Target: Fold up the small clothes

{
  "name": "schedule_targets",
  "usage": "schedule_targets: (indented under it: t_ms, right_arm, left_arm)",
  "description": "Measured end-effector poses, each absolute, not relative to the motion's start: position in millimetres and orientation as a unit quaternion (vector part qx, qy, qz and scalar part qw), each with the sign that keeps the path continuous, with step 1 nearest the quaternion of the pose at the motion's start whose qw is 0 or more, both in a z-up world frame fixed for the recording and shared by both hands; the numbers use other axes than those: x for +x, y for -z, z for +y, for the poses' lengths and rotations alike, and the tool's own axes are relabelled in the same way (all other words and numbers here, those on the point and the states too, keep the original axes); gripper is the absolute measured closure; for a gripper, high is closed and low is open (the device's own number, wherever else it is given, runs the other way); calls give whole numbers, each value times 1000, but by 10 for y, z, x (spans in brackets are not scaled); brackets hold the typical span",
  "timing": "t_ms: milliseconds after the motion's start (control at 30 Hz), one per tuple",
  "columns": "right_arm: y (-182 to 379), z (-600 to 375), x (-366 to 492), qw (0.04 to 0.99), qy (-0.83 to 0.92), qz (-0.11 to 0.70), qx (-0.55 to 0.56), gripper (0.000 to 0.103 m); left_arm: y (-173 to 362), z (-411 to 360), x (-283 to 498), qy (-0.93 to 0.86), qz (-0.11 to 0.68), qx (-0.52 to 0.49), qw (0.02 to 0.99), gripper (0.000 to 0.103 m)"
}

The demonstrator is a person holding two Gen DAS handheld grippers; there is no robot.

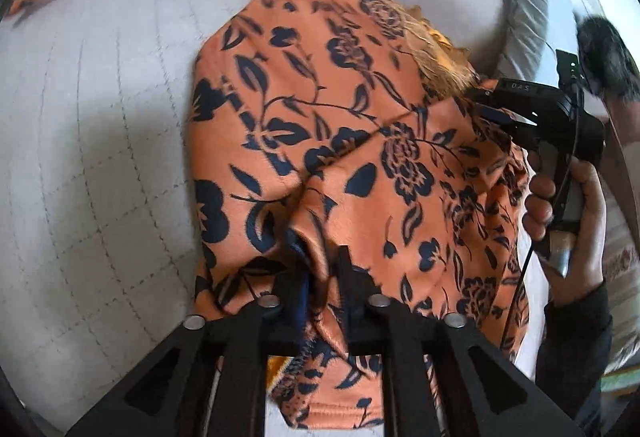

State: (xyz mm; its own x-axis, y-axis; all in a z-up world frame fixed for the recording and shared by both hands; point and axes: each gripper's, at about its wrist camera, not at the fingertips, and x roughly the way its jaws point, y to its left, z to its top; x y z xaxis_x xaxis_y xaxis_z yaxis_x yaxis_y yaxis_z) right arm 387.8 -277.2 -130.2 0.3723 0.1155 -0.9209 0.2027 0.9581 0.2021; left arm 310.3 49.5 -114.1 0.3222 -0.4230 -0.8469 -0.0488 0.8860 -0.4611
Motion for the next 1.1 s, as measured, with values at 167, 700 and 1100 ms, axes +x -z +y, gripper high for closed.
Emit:
schedule_targets:
  t_ms: [167,700,1100]
  right_arm:
    - [870,-2635,3265,847,-6,516,131,42]
    - [562,-2476,2260,872,21,483,83,43]
    - [365,-2384,2144,884,19,461,75,43]
  left_arm:
    - [950,476,3048,107,538,-183,816,72]
    - [819,306,2813,72,496,-107,859,66]
    - [784,371,2800,60,491,-98,864,66]
